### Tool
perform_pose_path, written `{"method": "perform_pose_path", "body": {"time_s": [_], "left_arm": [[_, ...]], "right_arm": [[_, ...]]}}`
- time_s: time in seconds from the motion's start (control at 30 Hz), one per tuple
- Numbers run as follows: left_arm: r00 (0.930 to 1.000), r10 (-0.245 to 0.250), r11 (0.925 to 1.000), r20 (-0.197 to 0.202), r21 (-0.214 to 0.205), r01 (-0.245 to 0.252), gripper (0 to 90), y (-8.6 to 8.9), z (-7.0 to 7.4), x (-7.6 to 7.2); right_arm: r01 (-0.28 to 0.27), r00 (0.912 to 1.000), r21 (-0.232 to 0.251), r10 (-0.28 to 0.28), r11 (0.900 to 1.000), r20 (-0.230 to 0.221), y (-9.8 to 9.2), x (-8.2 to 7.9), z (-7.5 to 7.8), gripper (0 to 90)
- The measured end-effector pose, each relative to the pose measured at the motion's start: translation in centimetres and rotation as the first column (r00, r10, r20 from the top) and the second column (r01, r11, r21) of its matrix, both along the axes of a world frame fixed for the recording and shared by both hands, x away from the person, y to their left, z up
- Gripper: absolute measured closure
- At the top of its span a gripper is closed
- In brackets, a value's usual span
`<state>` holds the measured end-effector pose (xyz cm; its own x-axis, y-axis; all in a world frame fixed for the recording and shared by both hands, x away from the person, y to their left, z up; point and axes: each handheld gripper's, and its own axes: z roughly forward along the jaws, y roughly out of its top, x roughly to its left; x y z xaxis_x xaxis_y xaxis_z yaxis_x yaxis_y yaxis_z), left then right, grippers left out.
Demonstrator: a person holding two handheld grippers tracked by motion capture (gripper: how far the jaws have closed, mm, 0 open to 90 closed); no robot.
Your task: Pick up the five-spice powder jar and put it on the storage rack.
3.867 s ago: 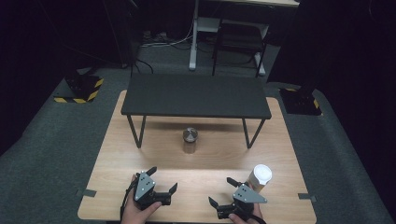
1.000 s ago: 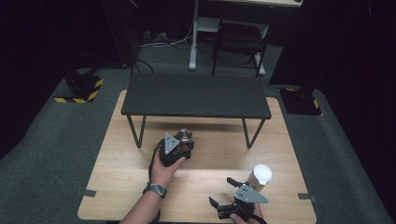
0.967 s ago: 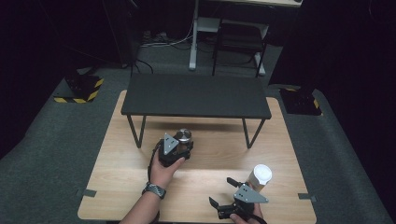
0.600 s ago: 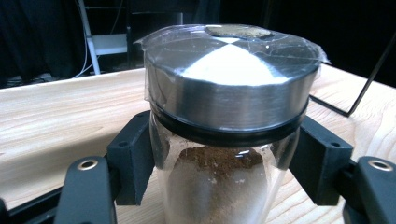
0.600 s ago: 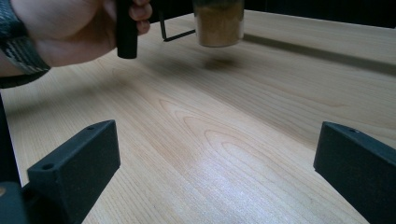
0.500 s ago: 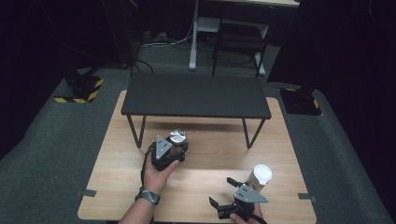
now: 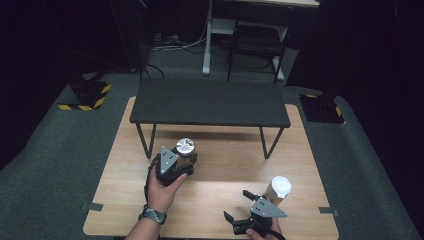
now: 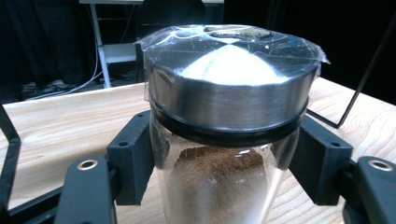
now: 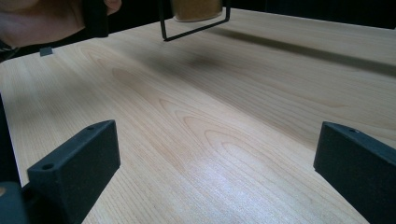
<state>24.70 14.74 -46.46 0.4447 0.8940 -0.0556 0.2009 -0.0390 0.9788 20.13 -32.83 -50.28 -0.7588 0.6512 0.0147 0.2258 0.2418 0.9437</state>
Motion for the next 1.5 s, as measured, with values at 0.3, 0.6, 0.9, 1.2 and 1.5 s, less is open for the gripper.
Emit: {"method": "perform_pose_path", "body": {"time_s": [0.3,0.6,0.9,1.2,1.5], "left_arm": [[0.9992,0.007,0.9999,0.039,-0.008,-0.007,31.1,-0.1,1.8,-1.3],[0.9980,0.027,0.9996,0.057,-0.004,-0.027,31.1,-0.2,3.3,-1.9],[0.9967,0.032,0.9994,0.074,-0.011,-0.032,31.1,-0.1,5.5,-2.1],[0.9931,0.043,0.9991,0.109,-0.003,-0.043,31.1,-0.3,7.6,-2.1],[0.9896,0.056,0.9984,0.133,-0.005,-0.056,31.1,-0.3,9.0,-2.0]], "right_arm": [[0.002,1.0000,0.002,-0.002,1.0000,0.001,0.0,0.0,0.0,0.0],[0.003,1.0000,0.005,-0.003,1.0000,0.001,-0.1,0.0,-0.1,0.0],[0.002,1.0000,0.002,-0.002,1.0000,0.001,0.0,0.0,0.0,0.0],[0.002,1.0000,0.003,-0.002,1.0000,0.003,-0.1,-0.1,-0.1,0.0],[0.003,1.0000,0.004,-0.003,1.0000,0.004,-0.1,-0.1,-0.1,0.0]]}}
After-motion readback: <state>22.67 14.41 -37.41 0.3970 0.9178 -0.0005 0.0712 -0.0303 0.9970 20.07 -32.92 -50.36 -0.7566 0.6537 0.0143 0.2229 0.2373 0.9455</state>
